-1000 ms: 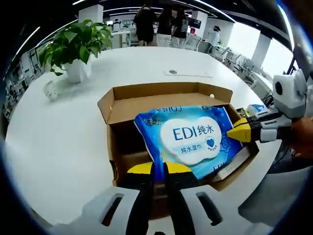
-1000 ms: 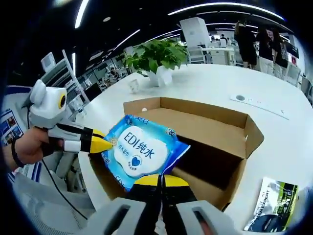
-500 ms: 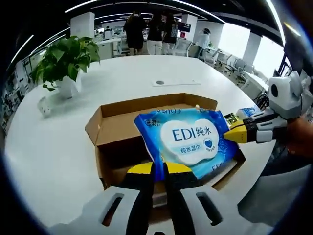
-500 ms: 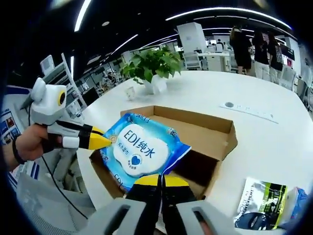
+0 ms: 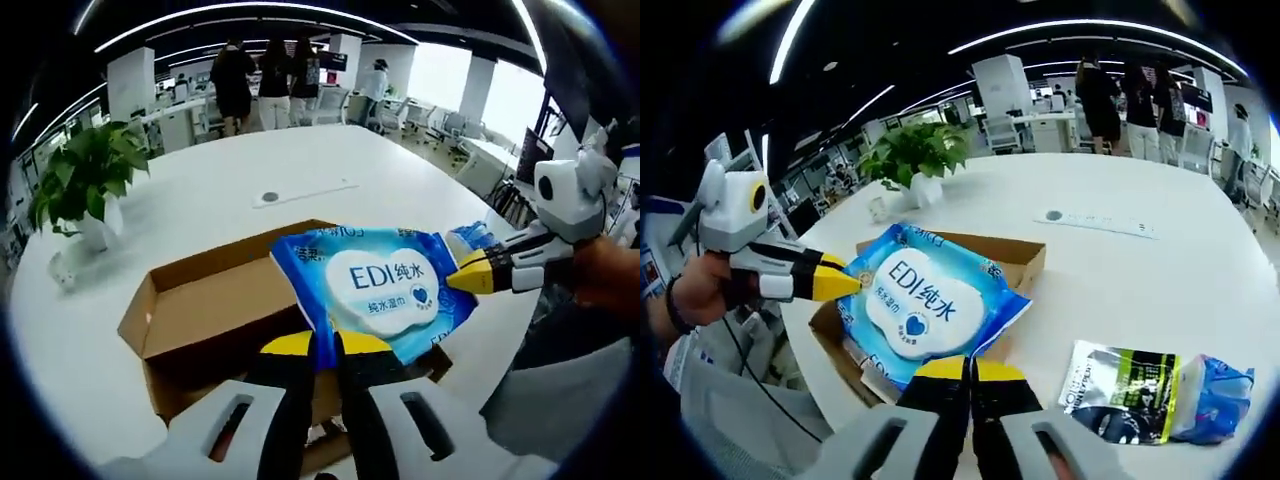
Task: Operate the shoe box by opening the lid, removing the specified soft item, and placing it in the target area until the item is outside and the box remains undamaged.
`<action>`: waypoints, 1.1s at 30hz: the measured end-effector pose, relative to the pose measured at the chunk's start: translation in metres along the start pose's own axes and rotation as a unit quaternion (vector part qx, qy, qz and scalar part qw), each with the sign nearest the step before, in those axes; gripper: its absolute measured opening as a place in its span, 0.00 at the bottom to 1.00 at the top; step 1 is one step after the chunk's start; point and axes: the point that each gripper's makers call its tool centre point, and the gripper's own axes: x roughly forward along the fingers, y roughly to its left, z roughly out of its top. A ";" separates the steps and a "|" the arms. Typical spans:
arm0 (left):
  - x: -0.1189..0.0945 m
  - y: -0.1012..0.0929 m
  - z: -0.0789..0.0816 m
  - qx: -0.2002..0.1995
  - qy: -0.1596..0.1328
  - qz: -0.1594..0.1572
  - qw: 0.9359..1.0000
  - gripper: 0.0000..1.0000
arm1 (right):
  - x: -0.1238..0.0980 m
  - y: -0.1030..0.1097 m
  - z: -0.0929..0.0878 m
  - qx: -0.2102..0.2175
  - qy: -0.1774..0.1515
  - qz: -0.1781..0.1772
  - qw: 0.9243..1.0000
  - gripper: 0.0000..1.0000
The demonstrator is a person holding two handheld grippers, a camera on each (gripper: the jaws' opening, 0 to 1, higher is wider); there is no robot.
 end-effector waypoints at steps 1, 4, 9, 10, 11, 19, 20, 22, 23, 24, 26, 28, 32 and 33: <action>0.004 -0.007 0.003 0.006 0.001 -0.005 1.000 0.05 | -0.003 -0.004 -0.001 0.002 -0.001 -0.004 1.000 0.00; 0.013 -0.017 0.009 0.016 0.002 -0.017 1.000 0.05 | -0.014 -0.014 -0.005 0.009 -0.004 -0.013 1.000 0.00; 0.028 -0.042 0.018 0.033 0.004 -0.036 0.999 0.05 | -0.032 -0.038 -0.015 0.025 -0.007 -0.032 0.999 0.00; 0.030 -0.046 0.019 0.036 0.004 -0.038 0.999 0.05 | -0.035 -0.044 -0.018 0.030 -0.007 -0.036 0.999 0.00; 0.033 -0.050 0.020 0.038 0.006 -0.041 0.998 0.05 | -0.036 -0.045 -0.019 0.031 -0.007 -0.037 0.999 0.00; 0.055 -0.083 0.020 0.049 0.015 -0.066 0.997 0.05 | -0.058 -0.072 -0.037 0.047 -0.002 -0.055 0.997 0.00; 0.058 -0.087 0.019 0.052 0.017 -0.068 0.996 0.05 | -0.059 -0.074 -0.039 0.049 -0.001 -0.056 0.997 0.00; 0.062 -0.093 0.019 0.053 0.020 -0.072 0.996 0.05 | -0.063 -0.081 -0.044 0.054 0.000 -0.060 0.997 0.00; 0.064 -0.096 0.019 0.055 0.021 -0.073 0.996 0.05 | -0.064 -0.083 -0.046 0.056 0.000 -0.061 0.997 0.00; 0.066 -0.099 0.018 0.057 0.022 -0.074 0.995 0.05 | -0.066 -0.086 -0.048 0.058 0.001 -0.062 0.996 0.00; 0.070 -0.103 0.017 0.057 0.026 -0.077 0.995 0.05 | -0.067 -0.090 -0.052 0.058 0.003 -0.064 0.996 0.00; 0.075 -0.108 0.015 0.059 0.030 -0.080 0.995 0.05 | -0.069 -0.096 -0.056 0.063 0.005 -0.066 0.996 0.00; 0.082 -0.115 0.012 0.059 0.037 -0.082 0.994 0.05 | -0.069 -0.103 -0.063 0.066 0.010 -0.067 0.995 0.00; 0.083 -0.118 0.014 0.061 0.039 -0.084 0.994 0.05 | -0.069 -0.105 -0.064 0.067 0.012 -0.067 0.995 0.00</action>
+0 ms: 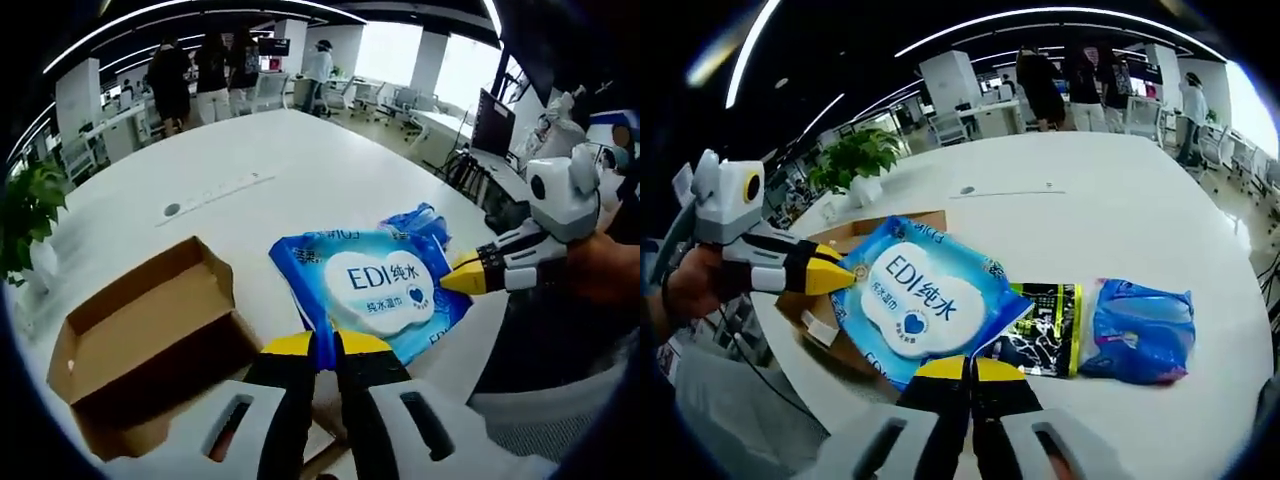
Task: Operate the shoe box by opening the lid, removing the specified soft item, and placing it in the target area until the item is outside and the box remains undamaged.
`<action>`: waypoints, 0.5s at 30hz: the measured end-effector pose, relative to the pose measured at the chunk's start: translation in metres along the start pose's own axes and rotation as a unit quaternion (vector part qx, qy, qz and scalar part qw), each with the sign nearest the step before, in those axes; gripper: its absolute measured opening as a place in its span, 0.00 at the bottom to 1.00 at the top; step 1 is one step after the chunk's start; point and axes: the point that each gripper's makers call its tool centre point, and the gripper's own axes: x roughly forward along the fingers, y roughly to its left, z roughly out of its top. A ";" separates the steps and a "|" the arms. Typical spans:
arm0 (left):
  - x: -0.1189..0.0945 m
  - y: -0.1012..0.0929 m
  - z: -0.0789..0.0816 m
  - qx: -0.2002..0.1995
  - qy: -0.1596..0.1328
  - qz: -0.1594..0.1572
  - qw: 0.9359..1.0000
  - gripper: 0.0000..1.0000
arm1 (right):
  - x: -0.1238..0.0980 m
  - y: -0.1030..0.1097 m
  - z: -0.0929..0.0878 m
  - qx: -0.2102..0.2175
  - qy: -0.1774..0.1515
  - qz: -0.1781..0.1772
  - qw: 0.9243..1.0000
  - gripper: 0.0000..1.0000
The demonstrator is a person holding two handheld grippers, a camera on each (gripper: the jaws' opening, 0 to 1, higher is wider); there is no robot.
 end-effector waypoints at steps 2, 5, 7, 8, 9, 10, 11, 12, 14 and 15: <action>0.003 -0.004 0.002 0.000 0.004 -0.001 1.000 0.05 | 0.001 -0.005 -0.001 0.001 0.003 -0.001 1.000 0.00; 0.011 -0.007 0.001 0.003 0.010 -0.003 1.000 0.05 | 0.004 -0.014 -0.003 0.000 0.009 -0.002 1.000 0.00; 0.018 -0.008 0.001 0.001 0.014 -0.005 1.000 0.05 | 0.008 -0.021 -0.003 0.000 0.015 -0.004 1.000 0.00; 0.021 -0.008 0.001 0.002 0.016 -0.005 1.000 0.05 | 0.010 -0.023 -0.003 -0.001 0.017 -0.004 1.000 0.00; 0.024 -0.008 0.001 0.003 0.018 -0.005 1.000 0.05 | 0.014 -0.029 -0.003 -0.004 0.021 -0.004 1.000 0.00; 0.026 -0.008 0.001 0.003 0.019 -0.005 1.000 0.06 | 0.016 -0.032 -0.002 -0.005 0.025 -0.005 1.000 0.00; 0.029 -0.009 0.000 0.004 0.021 -0.005 1.000 0.06 | 0.019 -0.036 -0.001 -0.008 0.028 -0.005 1.000 0.00; 0.031 -0.009 0.000 0.006 0.023 -0.004 1.000 0.06 | 0.021 -0.039 0.001 -0.010 0.030 -0.005 0.999 0.00; 0.035 -0.009 -0.003 0.005 0.028 -0.004 1.000 0.06 | 0.026 -0.044 0.003 -0.010 0.036 -0.005 0.999 0.00; 0.036 -0.008 -0.004 0.004 0.031 -0.004 1.000 0.06 | 0.028 -0.046 0.003 -0.012 0.038 -0.005 0.999 0.00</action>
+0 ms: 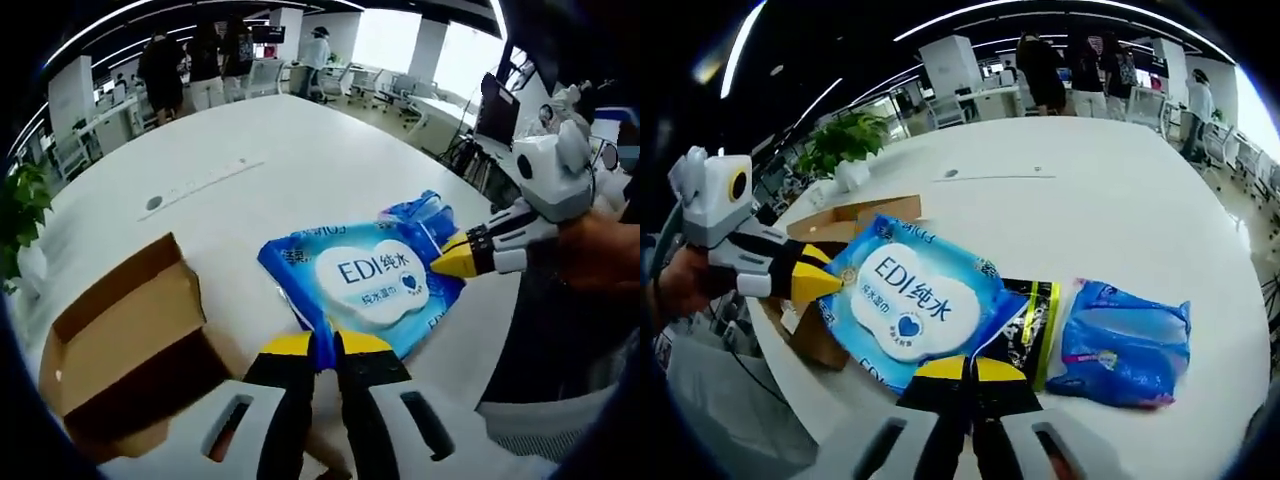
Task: Operate the shoe box by opening the lid, removing the specified soft item, and placing it in the target area until the item is outside and the box remains undamaged.
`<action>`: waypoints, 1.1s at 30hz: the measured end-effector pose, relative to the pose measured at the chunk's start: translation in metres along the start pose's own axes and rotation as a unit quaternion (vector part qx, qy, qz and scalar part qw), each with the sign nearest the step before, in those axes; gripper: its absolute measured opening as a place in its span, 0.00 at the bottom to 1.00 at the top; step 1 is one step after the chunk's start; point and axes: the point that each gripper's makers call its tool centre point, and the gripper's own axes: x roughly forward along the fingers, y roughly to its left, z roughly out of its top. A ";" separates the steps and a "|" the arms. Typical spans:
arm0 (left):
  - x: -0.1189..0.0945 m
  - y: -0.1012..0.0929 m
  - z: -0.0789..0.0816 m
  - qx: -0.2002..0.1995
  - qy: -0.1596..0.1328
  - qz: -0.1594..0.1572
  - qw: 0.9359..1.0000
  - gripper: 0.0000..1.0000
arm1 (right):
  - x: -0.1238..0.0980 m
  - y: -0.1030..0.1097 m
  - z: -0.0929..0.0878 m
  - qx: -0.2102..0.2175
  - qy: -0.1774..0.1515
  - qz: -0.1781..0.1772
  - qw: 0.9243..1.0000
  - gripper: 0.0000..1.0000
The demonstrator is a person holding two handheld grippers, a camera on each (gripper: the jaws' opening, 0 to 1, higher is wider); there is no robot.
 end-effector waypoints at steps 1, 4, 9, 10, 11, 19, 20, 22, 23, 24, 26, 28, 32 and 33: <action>0.002 0.000 -0.001 -0.001 0.002 0.000 1.000 0.06 | 0.003 -0.002 0.001 -0.005 0.004 -0.001 1.000 0.00; 0.007 0.002 -0.005 -0.004 0.009 0.001 1.000 0.06 | 0.010 -0.006 0.002 -0.019 0.013 -0.002 1.000 0.00; 0.017 0.004 -0.011 -0.011 0.020 0.003 1.000 0.06 | 0.021 -0.013 0.003 -0.032 0.027 -0.005 0.999 0.00; 0.018 0.003 -0.011 -0.013 0.022 0.003 1.000 0.06 | 0.025 -0.018 0.003 -0.034 0.029 -0.006 0.999 0.00; 0.020 0.003 -0.011 -0.014 0.024 0.004 1.000 0.06 | 0.027 -0.020 0.003 -0.037 0.032 -0.008 0.999 0.00; 0.033 0.002 -0.013 -0.023 0.034 0.003 0.999 0.07 | 0.038 -0.035 0.005 -0.052 0.045 -0.019 0.997 0.00; 0.036 0.002 -0.014 -0.025 0.036 0.004 0.999 0.07 | 0.038 -0.035 0.005 -0.055 0.046 -0.021 0.997 0.00; 0.039 0.002 -0.016 -0.030 0.041 0.008 0.999 0.07 | 0.040 -0.037 0.006 -0.058 0.047 -0.023 0.997 0.00; 0.041 0.001 -0.017 -0.031 0.042 0.009 0.999 0.07 | 0.041 -0.040 0.007 -0.059 0.047 -0.026 0.997 0.00; 0.044 0.000 -0.018 -0.035 0.043 0.009 0.998 0.07 | 0.041 -0.041 0.007 -0.059 0.048 -0.027 0.997 0.00; 0.047 0.000 -0.020 -0.040 0.047 0.009 0.998 0.07 | 0.041 -0.043 0.007 -0.057 0.049 -0.030 0.997 0.00; 0.051 0.001 -0.024 -0.040 0.052 0.010 0.998 0.07 | 0.042 -0.044 0.007 -0.059 0.049 -0.031 0.997 0.00; 0.056 0.002 -0.030 -0.041 0.059 0.012 0.997 0.07 | 0.043 -0.046 0.009 -0.064 0.047 -0.032 0.996 0.00; 0.056 0.002 -0.030 -0.041 0.059 0.012 0.997 0.07 | 0.043 -0.046 0.009 -0.064 0.047 -0.032 0.996 0.00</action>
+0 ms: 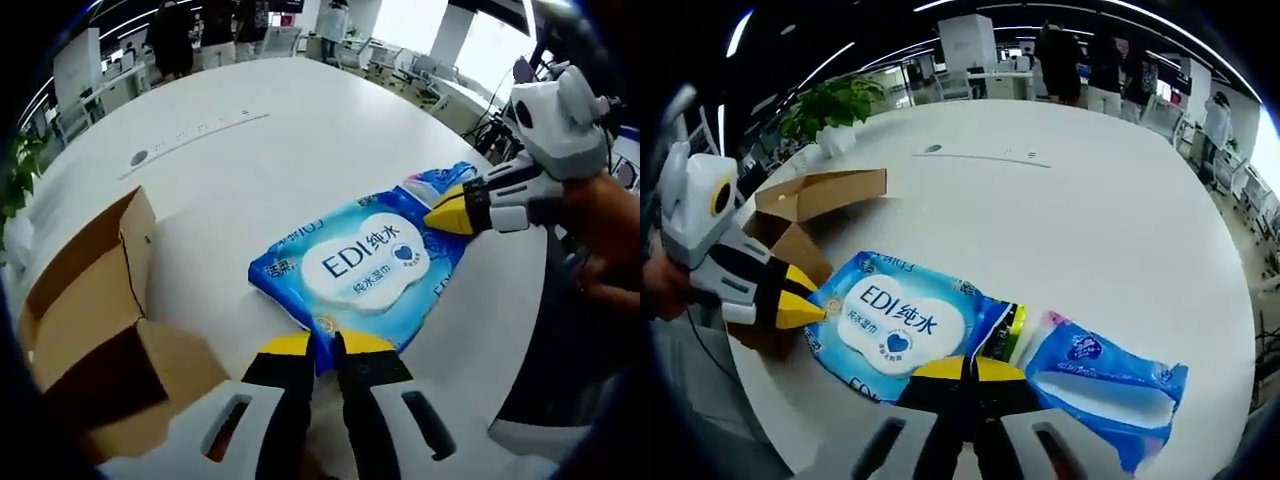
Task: Operate the shoe box by opening the lid, removing the specified soft item, and placing it in the target area until the item is outside and the box remains undamaged.
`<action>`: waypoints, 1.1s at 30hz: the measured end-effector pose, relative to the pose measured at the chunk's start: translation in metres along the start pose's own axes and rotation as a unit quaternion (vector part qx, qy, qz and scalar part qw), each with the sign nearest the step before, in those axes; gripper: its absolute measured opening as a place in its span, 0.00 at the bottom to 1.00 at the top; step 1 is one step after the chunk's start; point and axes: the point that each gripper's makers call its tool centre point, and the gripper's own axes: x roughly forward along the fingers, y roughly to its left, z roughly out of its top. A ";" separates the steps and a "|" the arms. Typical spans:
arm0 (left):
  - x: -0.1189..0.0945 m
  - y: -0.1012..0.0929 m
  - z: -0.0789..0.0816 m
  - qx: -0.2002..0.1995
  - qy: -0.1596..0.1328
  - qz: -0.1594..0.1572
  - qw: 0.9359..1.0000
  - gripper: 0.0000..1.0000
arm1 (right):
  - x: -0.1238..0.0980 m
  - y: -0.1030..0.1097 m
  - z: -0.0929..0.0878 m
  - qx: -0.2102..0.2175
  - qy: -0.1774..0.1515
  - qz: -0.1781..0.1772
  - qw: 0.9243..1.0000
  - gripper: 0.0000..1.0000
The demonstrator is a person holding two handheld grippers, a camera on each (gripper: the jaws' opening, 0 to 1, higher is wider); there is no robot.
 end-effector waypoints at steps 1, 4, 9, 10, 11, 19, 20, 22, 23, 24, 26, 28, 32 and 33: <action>0.001 0.001 0.000 -0.001 0.000 0.001 1.000 0.07 | 0.001 0.000 0.000 -0.002 0.000 -0.001 1.000 0.00; 0.003 0.002 0.000 -0.002 0.001 0.003 1.000 0.07 | 0.001 0.000 0.000 -0.006 0.000 -0.002 1.000 0.00; 0.005 0.002 -0.002 0.007 0.012 0.002 1.000 0.07 | 0.002 0.000 -0.001 -0.010 0.002 -0.007 1.000 0.00; 0.005 0.002 -0.002 0.008 0.014 0.001 1.000 0.08 | 0.002 0.000 -0.001 -0.010 0.002 -0.007 1.000 0.00; 0.005 0.003 -0.003 0.008 0.015 0.001 1.000 0.08 | 0.002 0.000 -0.001 -0.006 -0.001 -0.008 1.000 0.00; 0.001 0.006 -0.001 0.011 0.013 0.006 1.000 0.05 | -0.002 0.001 -0.003 -0.002 -0.003 -0.015 1.000 0.00; -0.001 0.007 0.000 0.017 0.012 0.010 1.000 0.05 | -0.003 0.000 -0.002 -0.001 -0.005 -0.017 1.000 0.00; -0.005 0.008 0.003 0.018 0.008 0.011 1.000 0.05 | -0.005 -0.001 -0.002 -0.003 -0.005 -0.022 1.000 0.00; -0.007 0.009 0.004 0.016 0.005 0.012 1.000 0.05 | -0.006 -0.001 -0.001 -0.003 -0.006 -0.023 1.000 0.00; -0.008 0.010 0.005 0.016 0.004 0.013 1.000 0.05 | -0.007 -0.001 0.000 -0.003 -0.007 -0.025 1.000 0.00; -0.013 0.012 0.007 0.018 -0.001 0.014 1.000 0.05 | -0.010 -0.002 0.000 -0.002 -0.008 -0.030 1.000 0.00; -0.017 0.012 0.008 0.017 -0.004 0.015 1.000 0.05 | -0.014 -0.002 0.002 -0.002 -0.010 -0.037 0.999 0.00; -0.028 0.011 0.010 0.038 -0.017 0.013 0.999 0.06 | -0.022 -0.004 0.005 -0.001 -0.018 -0.050 0.999 0.00; -0.029 0.011 0.010 0.038 -0.018 0.012 0.999 0.07 | -0.024 -0.004 0.005 -0.001 -0.019 -0.052 0.998 0.00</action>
